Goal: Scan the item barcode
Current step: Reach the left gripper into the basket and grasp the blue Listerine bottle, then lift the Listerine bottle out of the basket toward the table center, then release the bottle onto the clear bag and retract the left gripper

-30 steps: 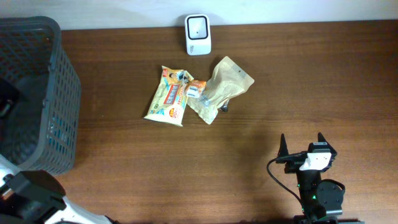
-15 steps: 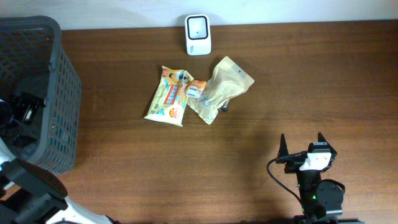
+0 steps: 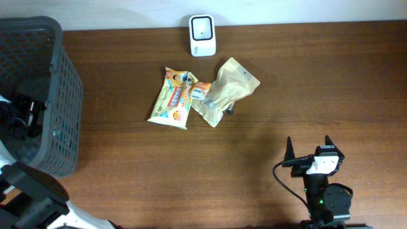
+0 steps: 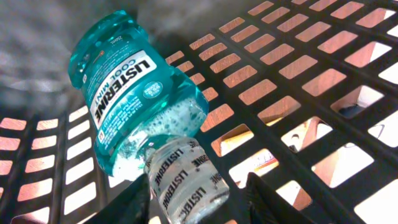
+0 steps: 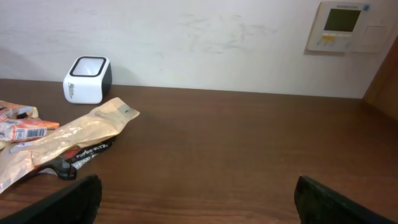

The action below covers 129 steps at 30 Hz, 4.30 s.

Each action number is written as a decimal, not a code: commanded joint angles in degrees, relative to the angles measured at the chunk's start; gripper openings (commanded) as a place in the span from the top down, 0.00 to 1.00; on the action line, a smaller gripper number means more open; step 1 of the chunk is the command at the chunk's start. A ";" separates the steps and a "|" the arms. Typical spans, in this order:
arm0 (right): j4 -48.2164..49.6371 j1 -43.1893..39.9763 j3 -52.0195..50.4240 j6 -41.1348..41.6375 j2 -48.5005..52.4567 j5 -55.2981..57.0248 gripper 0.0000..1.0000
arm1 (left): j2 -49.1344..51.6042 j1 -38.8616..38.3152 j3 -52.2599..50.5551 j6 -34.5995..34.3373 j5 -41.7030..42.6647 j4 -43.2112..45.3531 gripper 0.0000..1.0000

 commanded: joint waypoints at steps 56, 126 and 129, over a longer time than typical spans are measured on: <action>-0.24 0.26 -0.48 0.44 -0.39 0.07 0.02 | -4.13 -7.67 46.95 -0.28 15.39 -1.20 0.95; -0.24 0.26 -0.48 0.44 -0.39 0.07 0.02 | 9.01 -52.24 56.72 9.70 -28.09 -10.69 0.01; -0.24 0.26 -0.48 0.44 -0.39 0.07 0.01 | 7.69 -51.63 56.65 15.72 -28.13 -10.69 0.25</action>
